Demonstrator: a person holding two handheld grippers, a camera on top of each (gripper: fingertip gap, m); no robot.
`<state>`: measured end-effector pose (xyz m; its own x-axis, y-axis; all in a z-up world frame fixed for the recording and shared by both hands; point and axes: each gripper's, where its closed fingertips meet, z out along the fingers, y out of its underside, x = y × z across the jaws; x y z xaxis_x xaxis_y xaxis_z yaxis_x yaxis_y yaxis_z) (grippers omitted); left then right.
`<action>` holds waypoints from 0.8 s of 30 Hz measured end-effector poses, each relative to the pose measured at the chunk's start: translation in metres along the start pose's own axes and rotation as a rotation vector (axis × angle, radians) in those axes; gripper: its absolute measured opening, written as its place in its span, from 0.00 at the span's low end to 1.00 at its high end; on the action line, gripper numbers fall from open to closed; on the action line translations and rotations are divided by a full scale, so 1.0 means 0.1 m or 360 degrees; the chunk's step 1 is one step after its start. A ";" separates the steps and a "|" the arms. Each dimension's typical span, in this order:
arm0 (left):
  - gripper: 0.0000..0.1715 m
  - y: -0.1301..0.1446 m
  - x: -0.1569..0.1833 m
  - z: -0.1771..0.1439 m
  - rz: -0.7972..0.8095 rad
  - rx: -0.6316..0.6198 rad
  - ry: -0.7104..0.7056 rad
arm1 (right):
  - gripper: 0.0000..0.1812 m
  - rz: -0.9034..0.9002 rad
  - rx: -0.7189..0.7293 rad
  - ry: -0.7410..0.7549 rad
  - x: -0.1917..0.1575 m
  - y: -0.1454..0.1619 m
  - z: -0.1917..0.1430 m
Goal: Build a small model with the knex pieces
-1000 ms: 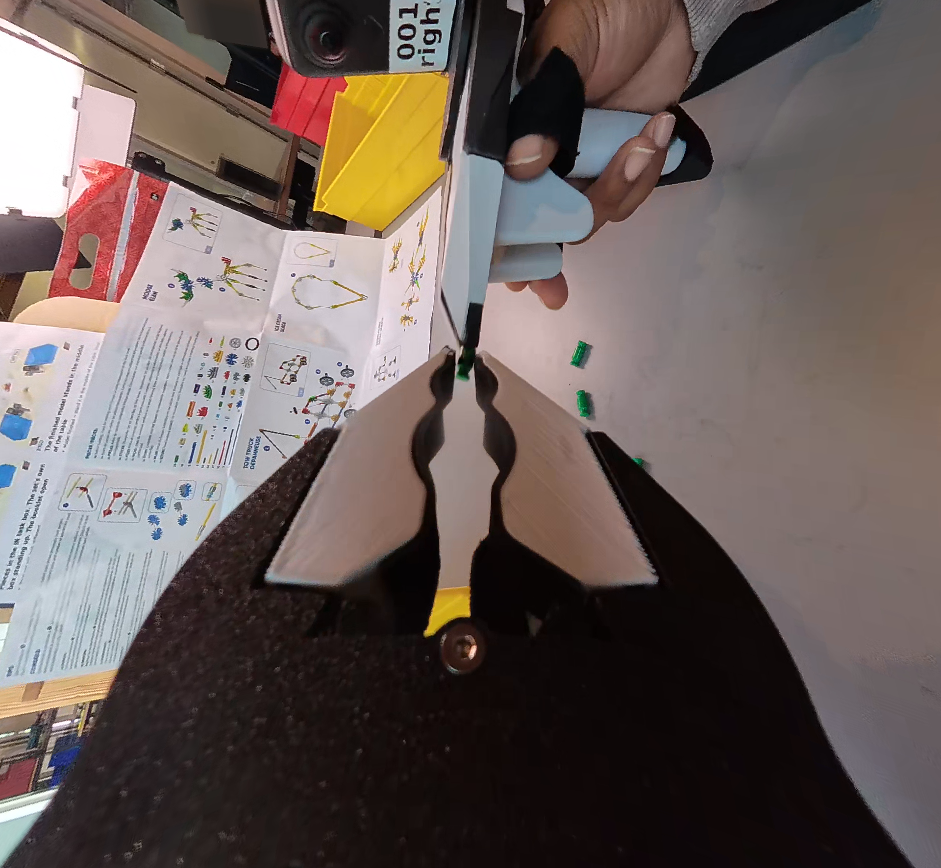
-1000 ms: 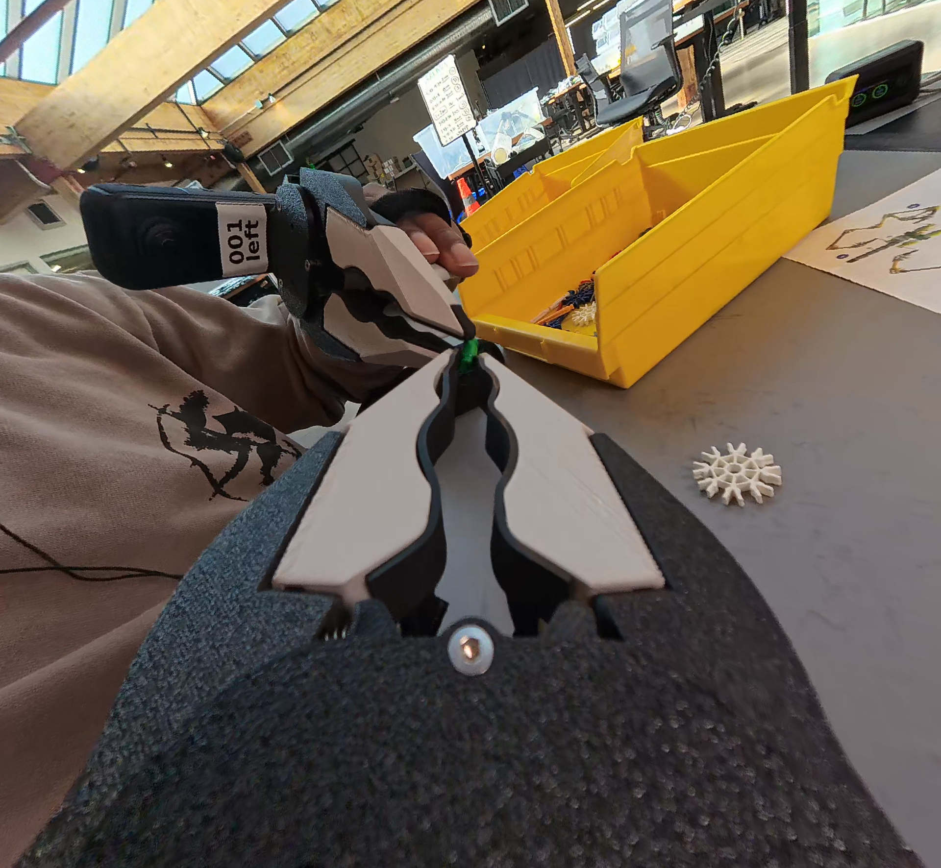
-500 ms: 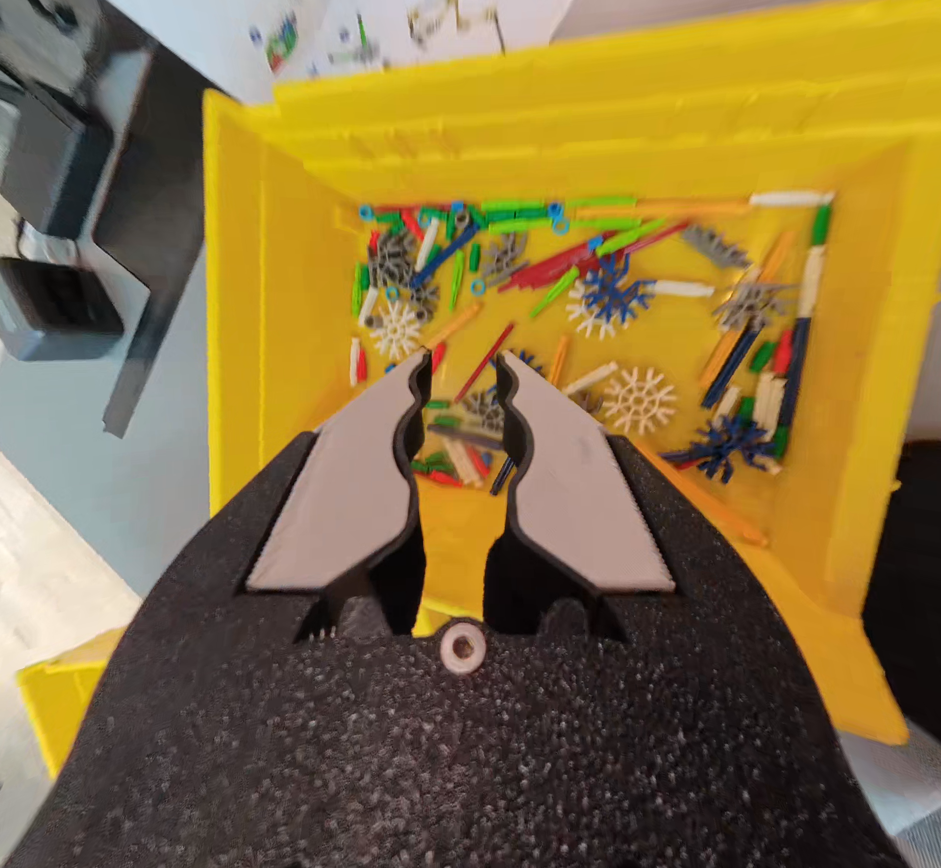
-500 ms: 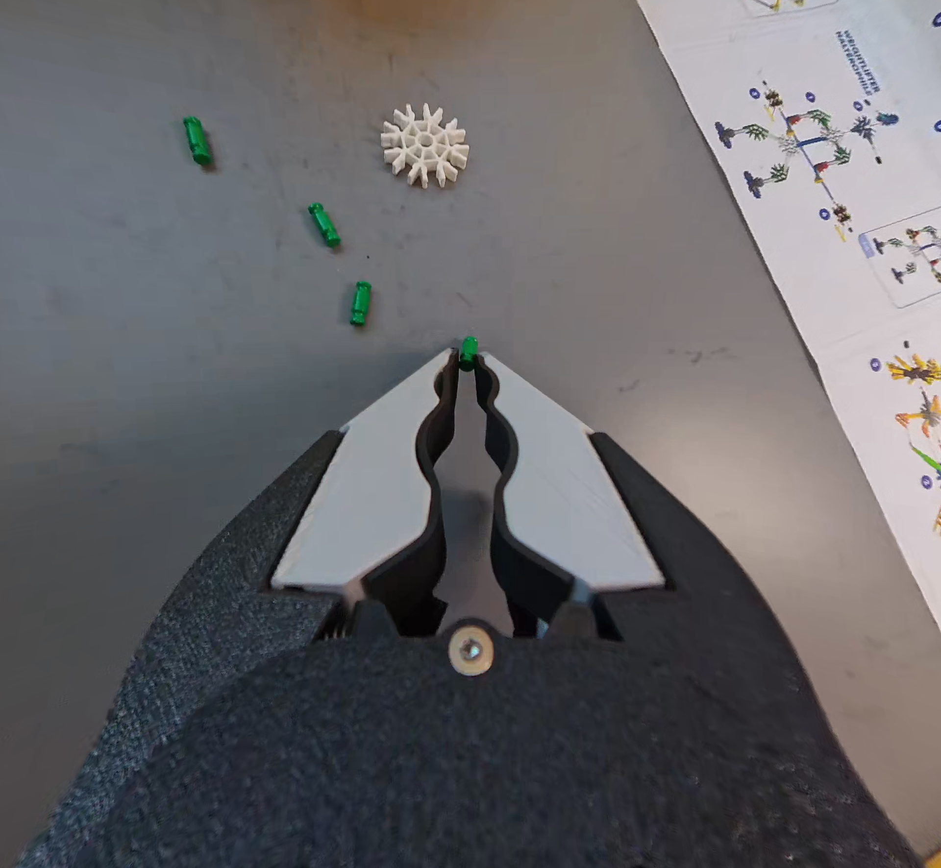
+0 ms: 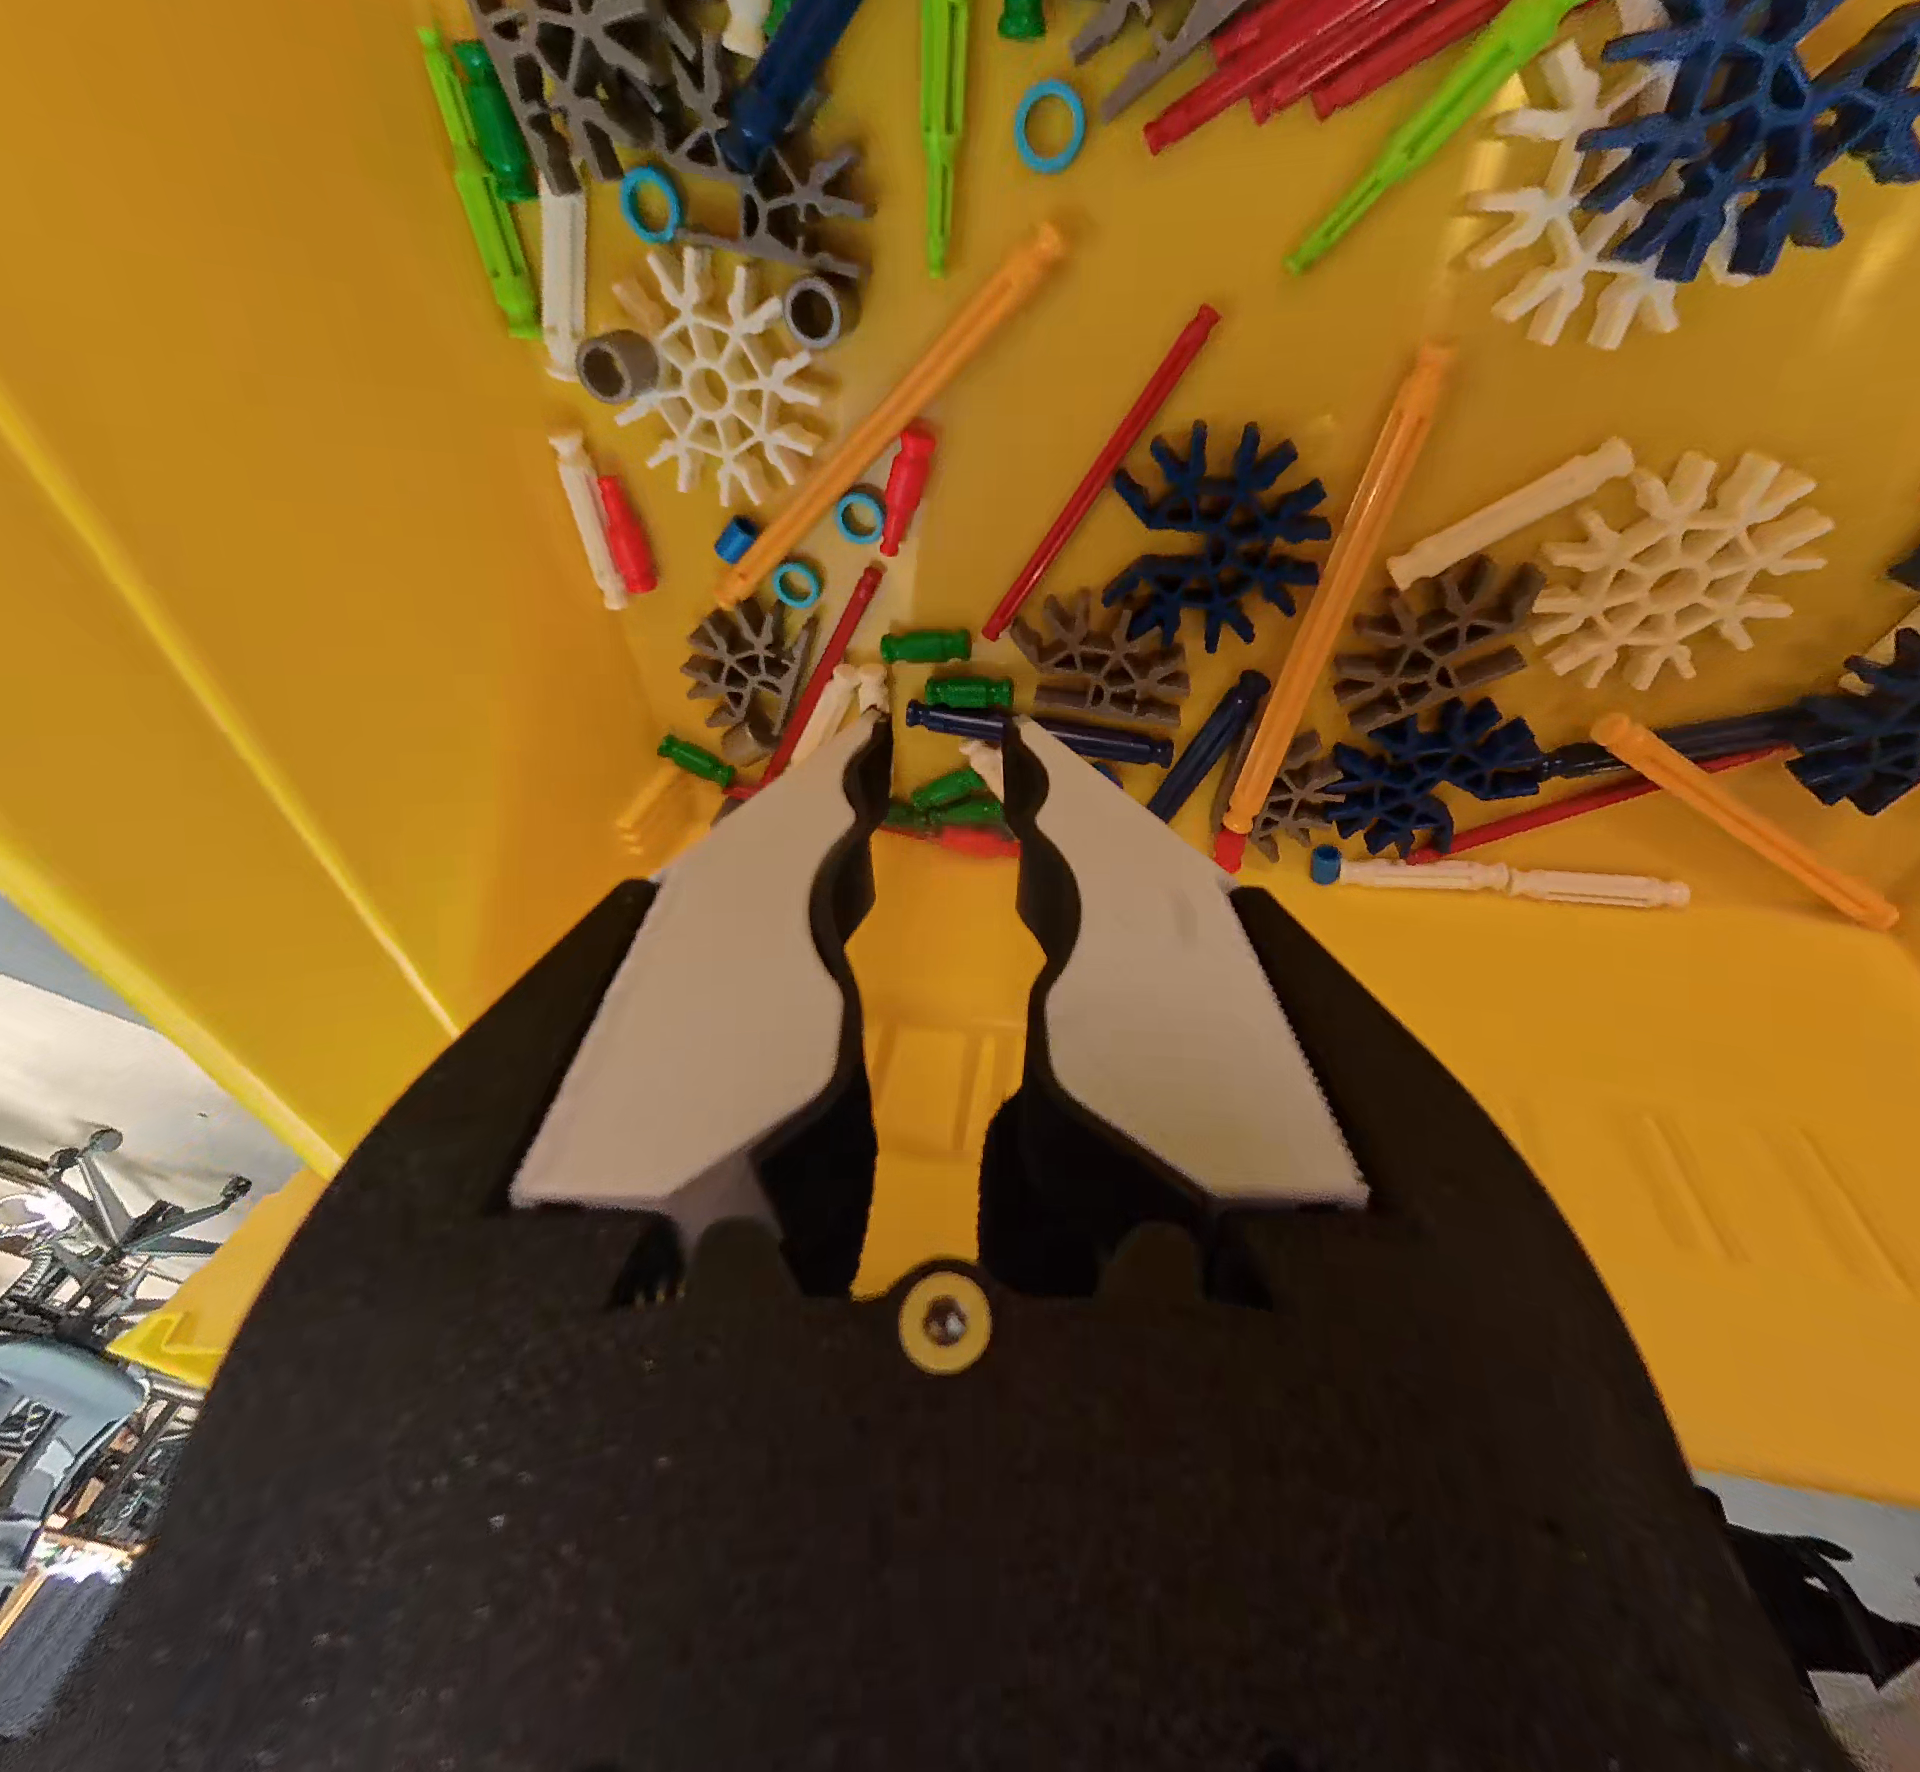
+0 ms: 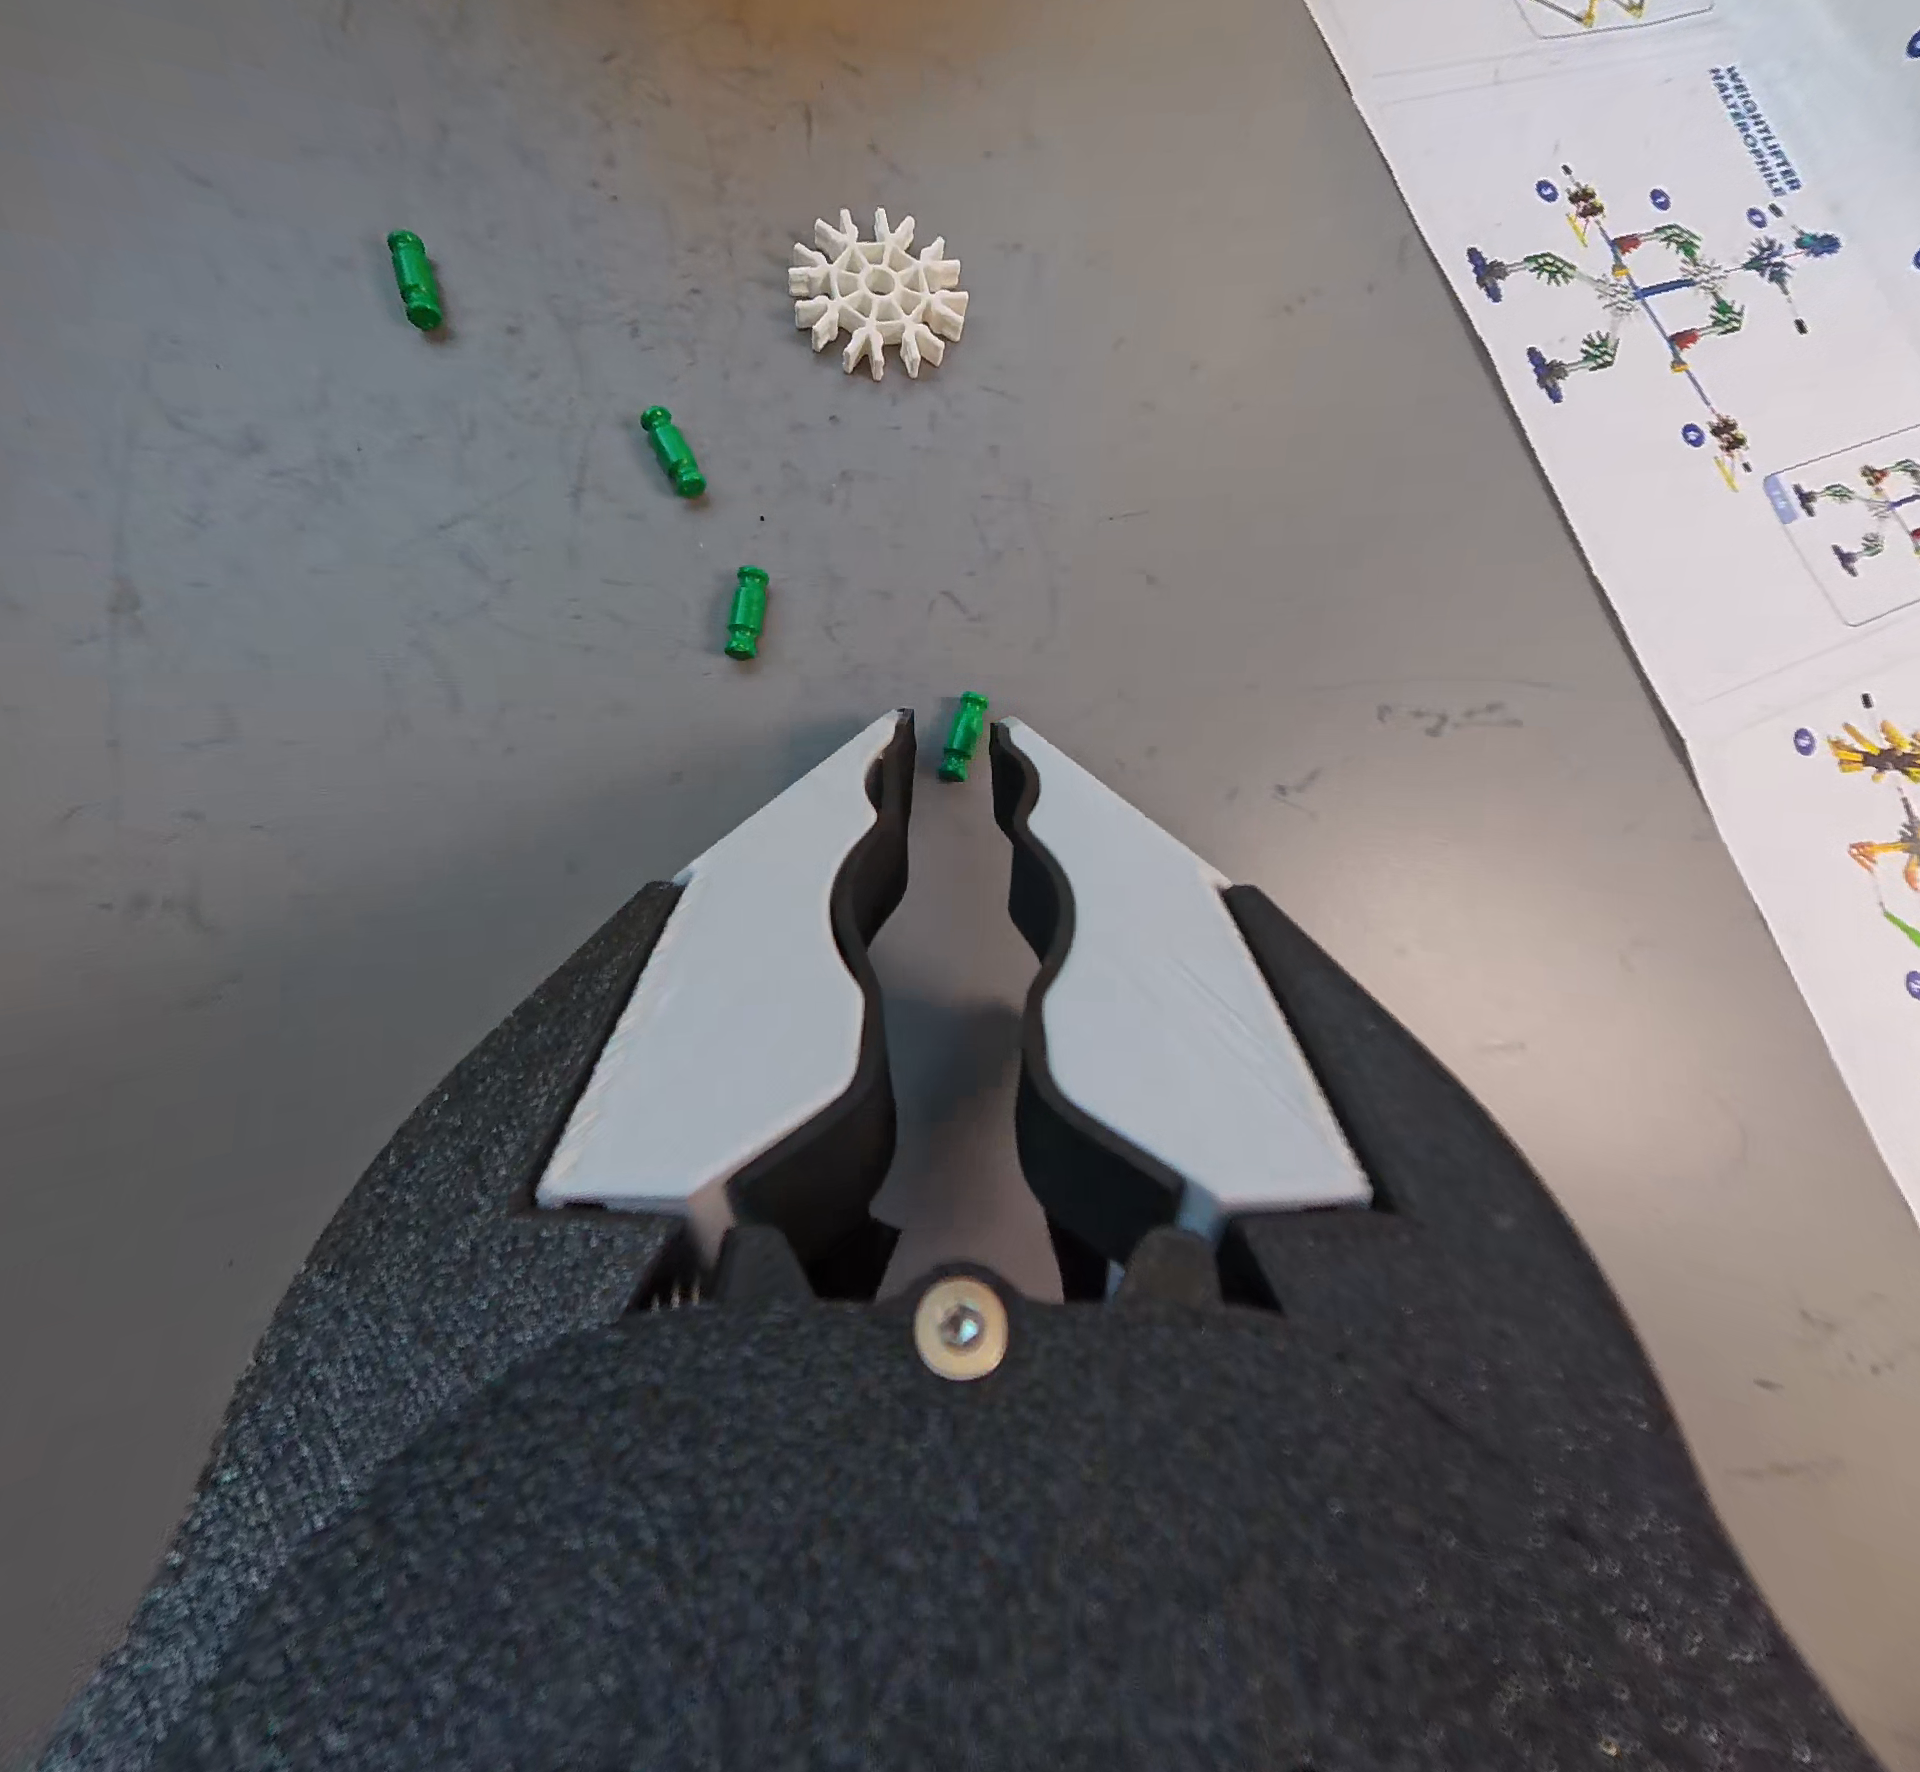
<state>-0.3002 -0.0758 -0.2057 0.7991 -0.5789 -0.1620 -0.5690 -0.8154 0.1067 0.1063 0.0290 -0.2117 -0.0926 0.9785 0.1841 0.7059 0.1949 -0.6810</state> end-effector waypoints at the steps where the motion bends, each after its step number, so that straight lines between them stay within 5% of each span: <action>1: 0.12 0.00 0.00 0.02 0.0007 -0.0012 0.0012 | 0.07 0.0002 0.0008 0.0004 0.00 0.00 -0.01; 13: 0.04 0.02 0.05 0.15 -0.0034 -0.0021 0.0160 | 0.07 0.0032 0.0075 -0.0010 -0.01 -0.06 -0.03; 24: 0.02 -0.21 0.17 -0.34 0.0082 0.0422 0.0001 | 0.08 0.0050 0.0313 0.0017 0.00 -0.32 -0.14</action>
<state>-0.2684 -0.0687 -0.1769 0.7678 -0.6198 -0.1625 -0.6399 -0.7545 -0.1456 0.0933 0.0222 -0.1799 -0.0646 0.9838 0.1674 0.5572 0.1747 -0.8118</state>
